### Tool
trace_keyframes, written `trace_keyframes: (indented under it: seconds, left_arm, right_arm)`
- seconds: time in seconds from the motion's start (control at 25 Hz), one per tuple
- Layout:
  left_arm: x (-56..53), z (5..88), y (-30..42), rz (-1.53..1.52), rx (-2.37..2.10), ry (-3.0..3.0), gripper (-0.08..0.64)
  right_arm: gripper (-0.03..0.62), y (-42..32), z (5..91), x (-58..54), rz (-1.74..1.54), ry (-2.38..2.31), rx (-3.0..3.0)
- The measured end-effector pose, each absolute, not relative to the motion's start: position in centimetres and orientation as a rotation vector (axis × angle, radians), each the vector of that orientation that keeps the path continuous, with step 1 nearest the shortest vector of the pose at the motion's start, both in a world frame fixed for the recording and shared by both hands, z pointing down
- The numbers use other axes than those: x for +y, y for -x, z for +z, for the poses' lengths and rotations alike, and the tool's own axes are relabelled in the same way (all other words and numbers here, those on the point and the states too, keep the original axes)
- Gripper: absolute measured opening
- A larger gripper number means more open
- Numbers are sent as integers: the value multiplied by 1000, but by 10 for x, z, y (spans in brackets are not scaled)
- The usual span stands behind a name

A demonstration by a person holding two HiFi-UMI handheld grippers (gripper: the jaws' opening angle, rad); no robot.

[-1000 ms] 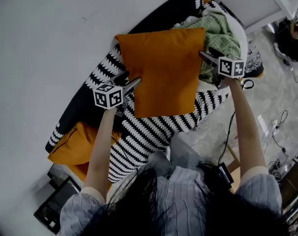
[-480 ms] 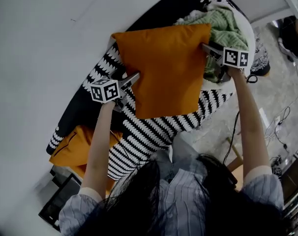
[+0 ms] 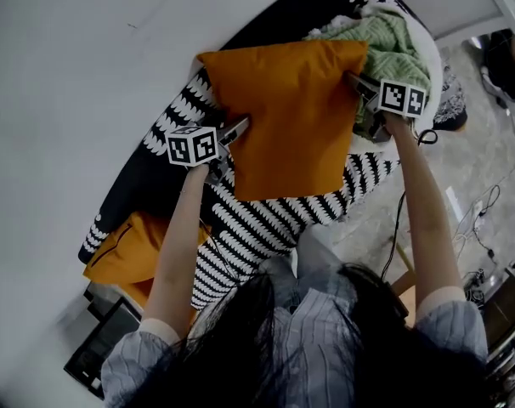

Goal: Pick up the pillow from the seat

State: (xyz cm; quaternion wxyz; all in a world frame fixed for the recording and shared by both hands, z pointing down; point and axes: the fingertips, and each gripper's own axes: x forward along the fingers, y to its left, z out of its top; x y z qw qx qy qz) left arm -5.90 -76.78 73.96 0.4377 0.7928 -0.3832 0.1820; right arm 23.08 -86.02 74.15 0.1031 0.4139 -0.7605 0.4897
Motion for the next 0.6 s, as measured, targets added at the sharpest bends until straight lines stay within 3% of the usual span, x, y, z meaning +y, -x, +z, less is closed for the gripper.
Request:
trace_keyframes:
  seconds: [0.2, 0.6]
  left_arm:
    - [-742, 735, 68, 489, -1021, -1947, 256]
    - [-666, 694, 89, 506, -1051, -1987, 212]
  right_arm:
    - [118, -222, 716, -827, 1432, -1271, -2321]
    - [95, -198, 640, -755, 1144, -1126, -2422]
